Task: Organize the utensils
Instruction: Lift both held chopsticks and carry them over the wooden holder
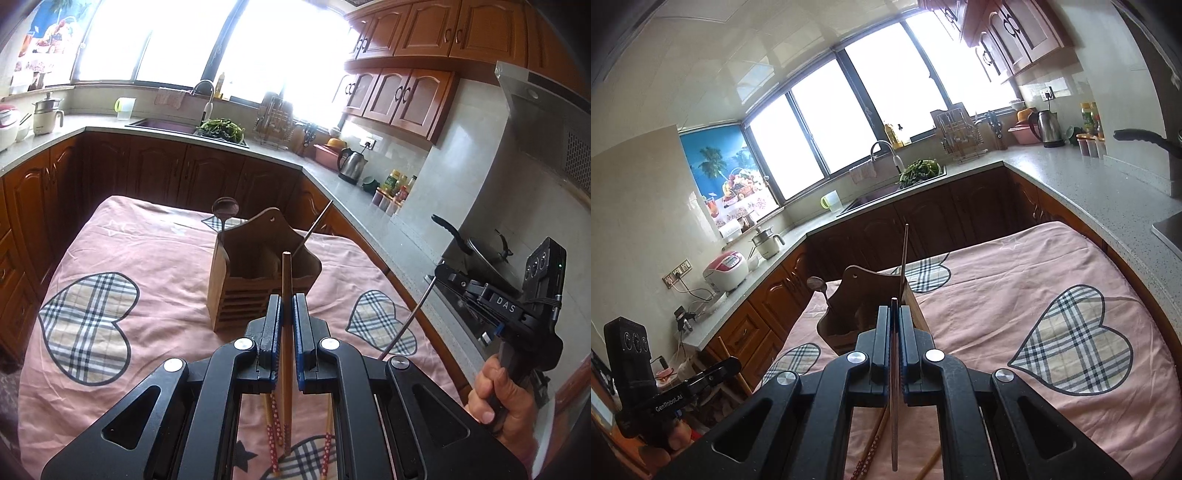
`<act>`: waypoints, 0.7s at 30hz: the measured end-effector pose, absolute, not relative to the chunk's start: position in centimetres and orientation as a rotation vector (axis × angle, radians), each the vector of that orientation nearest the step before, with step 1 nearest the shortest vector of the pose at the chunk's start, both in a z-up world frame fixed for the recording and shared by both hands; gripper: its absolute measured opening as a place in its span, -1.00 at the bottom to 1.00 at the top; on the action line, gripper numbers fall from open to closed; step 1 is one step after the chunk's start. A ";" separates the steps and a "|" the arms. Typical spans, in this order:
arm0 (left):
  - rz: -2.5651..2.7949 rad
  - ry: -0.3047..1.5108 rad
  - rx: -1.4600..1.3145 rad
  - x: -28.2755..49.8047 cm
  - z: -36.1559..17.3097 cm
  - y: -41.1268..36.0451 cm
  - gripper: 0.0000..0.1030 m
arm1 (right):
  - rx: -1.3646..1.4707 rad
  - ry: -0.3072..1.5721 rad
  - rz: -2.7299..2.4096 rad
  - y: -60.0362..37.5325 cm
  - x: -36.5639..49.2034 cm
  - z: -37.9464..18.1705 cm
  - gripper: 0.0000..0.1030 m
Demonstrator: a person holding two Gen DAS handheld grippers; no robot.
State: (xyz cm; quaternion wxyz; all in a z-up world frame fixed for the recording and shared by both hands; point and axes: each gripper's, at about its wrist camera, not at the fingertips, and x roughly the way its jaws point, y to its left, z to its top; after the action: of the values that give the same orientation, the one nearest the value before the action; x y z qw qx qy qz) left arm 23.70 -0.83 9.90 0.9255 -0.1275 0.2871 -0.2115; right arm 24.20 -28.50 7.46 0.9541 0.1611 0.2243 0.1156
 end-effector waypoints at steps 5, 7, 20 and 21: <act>-0.401 0.538 -0.294 25.1 11.3 -0.1 -0.90 | 0.334 0.410 0.237 -28.3 25.1 8.9 -0.93; -0.392 0.512 -0.305 25.8 11.9 0.2 -0.90 | 0.333 0.395 0.241 -28.2 25.7 9.5 -0.93; -0.285 0.338 -0.380 32.5 16.1 2.3 -0.90 | 0.330 0.246 0.215 -27.7 31.7 13.9 -0.93; -0.273 0.323 -0.382 33.0 16.3 2.4 -0.90 | 0.329 0.233 0.209 -27.7 32.1 14.0 -0.93</act>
State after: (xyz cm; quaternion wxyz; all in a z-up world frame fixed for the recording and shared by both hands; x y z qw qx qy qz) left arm 32.98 2.41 16.31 0.9596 -0.1887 0.1591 -0.1349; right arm 32.10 -27.73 14.01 0.9744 0.1630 0.1153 0.1035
